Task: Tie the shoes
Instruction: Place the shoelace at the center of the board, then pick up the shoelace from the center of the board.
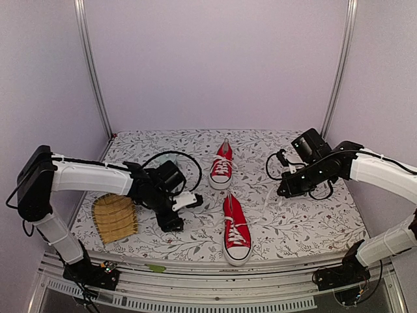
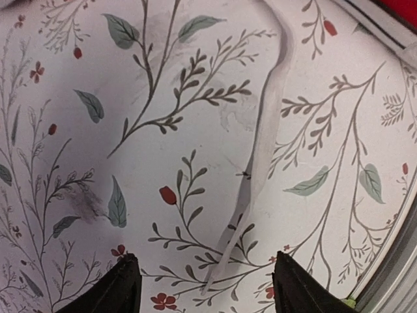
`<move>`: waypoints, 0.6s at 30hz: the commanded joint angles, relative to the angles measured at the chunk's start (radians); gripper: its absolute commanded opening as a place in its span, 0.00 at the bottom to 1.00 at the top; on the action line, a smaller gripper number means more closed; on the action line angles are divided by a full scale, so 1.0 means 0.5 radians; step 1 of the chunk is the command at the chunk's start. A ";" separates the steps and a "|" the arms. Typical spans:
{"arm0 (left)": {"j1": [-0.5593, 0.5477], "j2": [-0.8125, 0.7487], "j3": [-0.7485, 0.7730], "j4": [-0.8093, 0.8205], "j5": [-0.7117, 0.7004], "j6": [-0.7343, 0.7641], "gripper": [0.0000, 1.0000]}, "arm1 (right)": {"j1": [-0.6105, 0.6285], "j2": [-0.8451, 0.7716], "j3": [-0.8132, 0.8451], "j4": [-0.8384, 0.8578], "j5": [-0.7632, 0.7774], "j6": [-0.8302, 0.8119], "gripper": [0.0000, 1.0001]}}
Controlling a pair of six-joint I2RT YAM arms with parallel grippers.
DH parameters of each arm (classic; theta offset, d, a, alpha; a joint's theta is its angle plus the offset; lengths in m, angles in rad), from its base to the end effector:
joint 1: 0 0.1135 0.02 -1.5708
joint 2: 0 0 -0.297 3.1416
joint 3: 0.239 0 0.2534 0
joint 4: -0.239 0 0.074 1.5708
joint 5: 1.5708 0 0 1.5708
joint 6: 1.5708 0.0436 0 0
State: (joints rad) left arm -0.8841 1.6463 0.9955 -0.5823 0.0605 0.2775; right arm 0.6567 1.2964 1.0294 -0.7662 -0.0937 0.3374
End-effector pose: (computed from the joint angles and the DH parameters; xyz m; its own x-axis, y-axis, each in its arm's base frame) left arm 0.1967 -0.2442 0.1973 -0.3603 0.8709 -0.3343 0.9185 0.3938 0.0359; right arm 0.1978 0.1577 0.2914 -0.8557 -0.2435 -0.4566 -0.3842 0.8901 0.2453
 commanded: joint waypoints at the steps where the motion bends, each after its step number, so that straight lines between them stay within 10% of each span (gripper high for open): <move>1: 0.008 0.207 0.072 -0.123 0.044 0.158 0.69 | -0.022 0.006 0.029 -0.010 -0.067 0.040 0.01; 8: 0.007 0.444 0.144 -0.125 -0.089 0.222 0.56 | -0.024 0.003 -0.024 0.038 -0.116 0.053 0.01; 13: -0.023 0.422 0.136 -0.157 -0.095 0.222 0.00 | -0.029 -0.016 -0.039 0.022 -0.136 0.118 0.01; 18: -0.054 0.218 0.118 0.107 -0.475 0.104 0.00 | -0.101 -0.116 -0.153 0.138 -0.448 0.220 0.01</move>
State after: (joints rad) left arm -0.8948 1.8149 1.0786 -0.6106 0.0078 0.3717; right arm 0.6392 1.2926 1.0088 -0.7547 -0.1814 0.3912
